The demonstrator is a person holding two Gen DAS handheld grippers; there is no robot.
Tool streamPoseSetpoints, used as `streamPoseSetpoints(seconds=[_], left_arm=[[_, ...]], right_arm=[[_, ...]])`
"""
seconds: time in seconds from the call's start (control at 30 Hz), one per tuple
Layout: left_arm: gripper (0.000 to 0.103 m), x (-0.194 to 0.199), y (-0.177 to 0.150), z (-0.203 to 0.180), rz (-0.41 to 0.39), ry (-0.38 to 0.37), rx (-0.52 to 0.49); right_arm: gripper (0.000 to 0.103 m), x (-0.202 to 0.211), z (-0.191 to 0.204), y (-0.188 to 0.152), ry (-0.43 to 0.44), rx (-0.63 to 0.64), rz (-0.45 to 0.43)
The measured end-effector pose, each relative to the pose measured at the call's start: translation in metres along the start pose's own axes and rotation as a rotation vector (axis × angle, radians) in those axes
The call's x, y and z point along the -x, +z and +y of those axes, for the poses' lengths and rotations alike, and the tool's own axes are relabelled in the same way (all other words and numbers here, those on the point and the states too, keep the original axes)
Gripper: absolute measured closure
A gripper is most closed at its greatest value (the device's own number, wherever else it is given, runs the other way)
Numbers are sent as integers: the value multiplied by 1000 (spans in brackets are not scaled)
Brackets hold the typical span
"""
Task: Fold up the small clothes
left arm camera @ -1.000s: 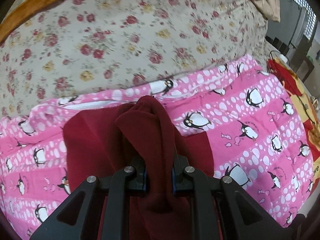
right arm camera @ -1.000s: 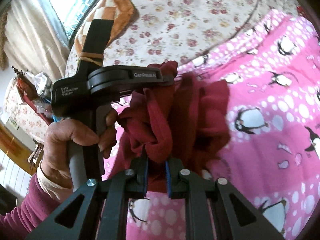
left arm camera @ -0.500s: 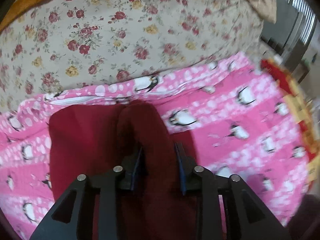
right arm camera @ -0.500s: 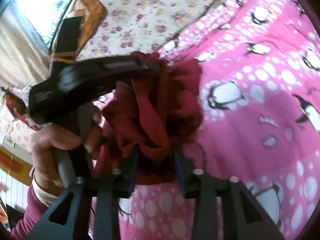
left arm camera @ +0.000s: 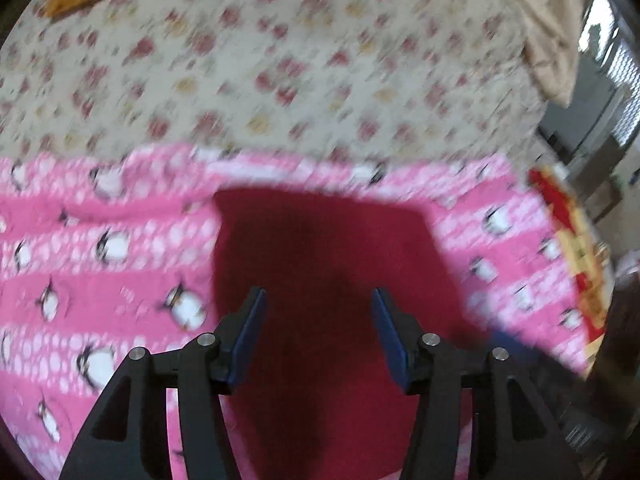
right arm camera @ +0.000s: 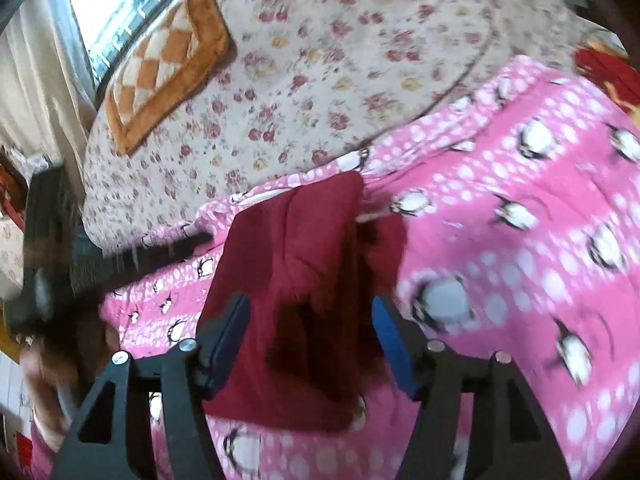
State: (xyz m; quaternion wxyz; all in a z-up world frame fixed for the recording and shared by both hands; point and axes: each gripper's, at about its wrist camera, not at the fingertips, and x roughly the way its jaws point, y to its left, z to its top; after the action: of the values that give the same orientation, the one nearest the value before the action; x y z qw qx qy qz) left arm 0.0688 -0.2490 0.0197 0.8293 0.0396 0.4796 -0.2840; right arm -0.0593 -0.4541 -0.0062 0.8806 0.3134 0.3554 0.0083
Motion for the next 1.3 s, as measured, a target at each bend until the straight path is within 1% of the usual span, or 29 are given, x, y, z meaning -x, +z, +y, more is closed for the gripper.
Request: streamPoseSetpoints(seconds=[0.03,0.07,0.1,0.17,0.23,0.3,0.37,0.43,0.47,0.53,0.57,0.6,0.67,0.77,0.83,0.87,0.9,0.97,1.03,1.2,1.23,1.3], left_arm=[[69,-6,-7,3,15,10,1],[69,-13,-15,7,34,22,6],[69,-19,-19,8,44,30,8],[69,-22,-27,8,16,53,-8],[69,-24,-30,3,-8,66,-32],[69,-26,-30,-4,-15,83,-57],[68,-27,-29,-9,-14,110,-69],[68,-23,-29,-7,-14,103,-53],[68,-21,-29,-5,-13,95,-40],[68,-16,-29,0,-9,84,-16],[68,-14,-30,2,-10,81,-4],[68,-13,-31,3,-11,82,2],[68,-10,-34,4,-12,87,8],[68,-9,-39,6,-14,94,17],[68,-9,-41,6,-17,96,22],[68,-10,-43,5,-16,99,20],[68,-10,-44,5,-16,106,18],[68,-6,-48,4,-21,113,19],[68,-2,-50,5,-25,109,24],[68,5,-60,6,-28,104,44],[68,6,-62,5,-28,104,45],[68,6,-68,4,-27,108,47]], right_arm=[[43,-7,2,5,5,14,13],[68,-15,5,9,7,36,23],[85,-21,6,13,-28,61,29],[85,-29,-1,17,-98,73,15],[85,-39,-10,15,-134,65,34],[85,-52,-21,6,-179,73,61],[85,-51,-27,2,-162,54,63],[84,-42,-26,5,-147,42,59],[81,-35,-22,6,-145,44,51],[78,-17,-13,8,-133,57,33],[76,-6,-4,6,-115,80,21],[71,1,3,3,-105,104,15],[67,10,15,-7,-93,146,15],[67,5,19,-27,-74,161,63],[67,-7,16,-40,-111,173,112],[67,-18,11,-48,-148,179,153],[65,-24,7,-53,-154,175,178],[63,-21,1,-55,-133,149,162],[62,-11,1,-54,-126,138,155],[61,18,16,-54,-148,210,82],[60,22,19,-54,-146,216,70],[53,22,21,-54,-147,221,61]])
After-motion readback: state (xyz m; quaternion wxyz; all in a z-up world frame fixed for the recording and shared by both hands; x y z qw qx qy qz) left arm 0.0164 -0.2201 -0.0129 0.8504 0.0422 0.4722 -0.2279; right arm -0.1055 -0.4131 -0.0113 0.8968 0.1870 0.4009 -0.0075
